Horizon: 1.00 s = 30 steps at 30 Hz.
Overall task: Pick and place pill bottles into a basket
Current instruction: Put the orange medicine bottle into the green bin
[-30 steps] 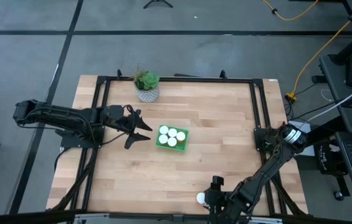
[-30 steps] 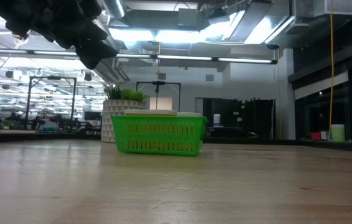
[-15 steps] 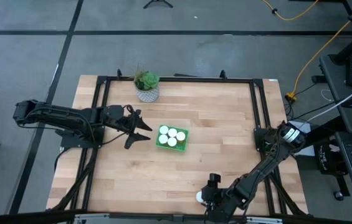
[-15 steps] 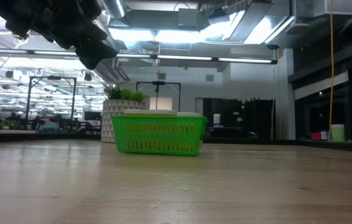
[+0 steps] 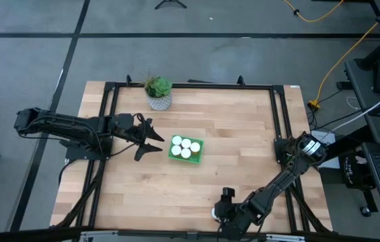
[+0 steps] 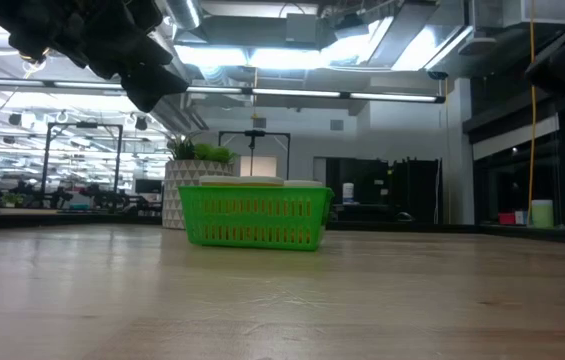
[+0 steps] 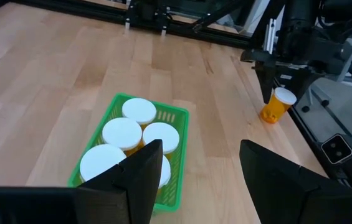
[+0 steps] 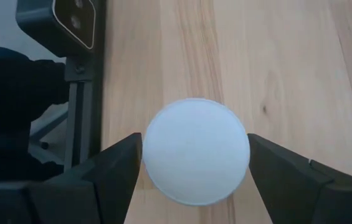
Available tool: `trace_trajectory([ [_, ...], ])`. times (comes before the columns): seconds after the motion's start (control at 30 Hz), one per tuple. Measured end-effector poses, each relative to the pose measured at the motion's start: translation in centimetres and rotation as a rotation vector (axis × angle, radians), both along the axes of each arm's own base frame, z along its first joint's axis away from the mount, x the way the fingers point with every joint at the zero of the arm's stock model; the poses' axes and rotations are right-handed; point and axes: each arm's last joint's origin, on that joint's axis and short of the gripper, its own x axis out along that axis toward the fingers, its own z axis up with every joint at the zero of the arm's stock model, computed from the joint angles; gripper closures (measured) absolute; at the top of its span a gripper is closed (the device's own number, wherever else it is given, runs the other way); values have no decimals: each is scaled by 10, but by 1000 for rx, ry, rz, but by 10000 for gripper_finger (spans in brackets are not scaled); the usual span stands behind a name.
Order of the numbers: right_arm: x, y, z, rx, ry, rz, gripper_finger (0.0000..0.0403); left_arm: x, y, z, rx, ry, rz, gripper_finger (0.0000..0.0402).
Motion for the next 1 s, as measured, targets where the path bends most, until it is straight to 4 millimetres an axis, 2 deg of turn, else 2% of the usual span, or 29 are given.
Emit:
trace_trajectory([
  [0.23, 0, 0, 0, 0, 0, 0, 121, 0, 0, 0, -19, 4, 8, 192],
  [0.6, 0, 0, 0, 0, -2, 1, 186, 0, 0, 0, -21, 6, 9, 192],
  [0.9, 2, -1, 1, 2, -3, -6, 185, 0, 0, 0, -21, 6, 9, 192],
  [1.0, 5, -6, 7, 8, -13, -16, 186, 0, 0, 0, -21, 6, 9, 192],
])
